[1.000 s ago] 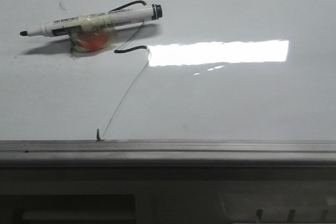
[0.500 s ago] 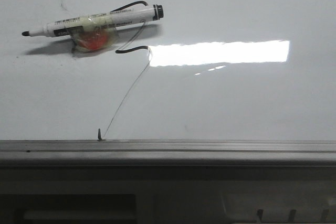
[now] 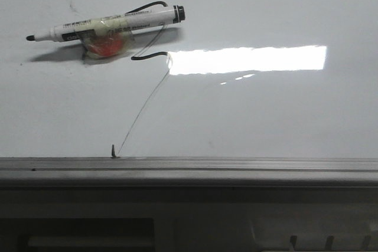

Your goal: Write number 3 on whiteboard

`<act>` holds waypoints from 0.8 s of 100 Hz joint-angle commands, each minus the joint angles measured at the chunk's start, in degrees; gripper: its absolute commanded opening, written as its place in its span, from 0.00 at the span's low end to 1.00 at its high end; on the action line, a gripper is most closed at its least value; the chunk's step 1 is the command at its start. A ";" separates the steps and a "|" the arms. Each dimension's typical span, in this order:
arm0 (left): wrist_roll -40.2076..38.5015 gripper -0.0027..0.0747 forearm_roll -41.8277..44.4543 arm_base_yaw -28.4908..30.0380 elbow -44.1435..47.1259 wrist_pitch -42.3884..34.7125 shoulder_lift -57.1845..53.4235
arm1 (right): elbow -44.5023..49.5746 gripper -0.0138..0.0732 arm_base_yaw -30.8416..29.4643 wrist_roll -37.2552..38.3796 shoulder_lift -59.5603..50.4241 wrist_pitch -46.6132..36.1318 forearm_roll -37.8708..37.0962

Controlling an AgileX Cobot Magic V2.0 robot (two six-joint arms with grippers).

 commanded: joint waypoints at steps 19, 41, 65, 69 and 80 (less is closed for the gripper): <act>-0.49 0.01 -4.56 0.08 0.71 -1.37 -1.28 | -1.52 0.09 -0.19 -0.15 0.40 -4.11 0.79; -0.49 0.01 -4.47 0.08 0.71 -1.36 -1.28 | -1.52 0.09 -0.19 -0.15 0.40 -4.11 0.79; -0.49 0.01 -4.47 0.08 0.71 -1.36 -1.28 | -1.52 0.09 -0.19 -0.15 0.40 -4.11 0.79; -0.49 0.01 -4.47 0.08 0.71 -1.36 -1.28 | -1.52 0.09 -0.19 -0.15 0.40 -4.11 0.79; -0.49 0.01 -4.47 0.08 0.71 -1.36 -1.28 | -1.52 0.09 -0.19 -0.15 0.40 -4.11 0.79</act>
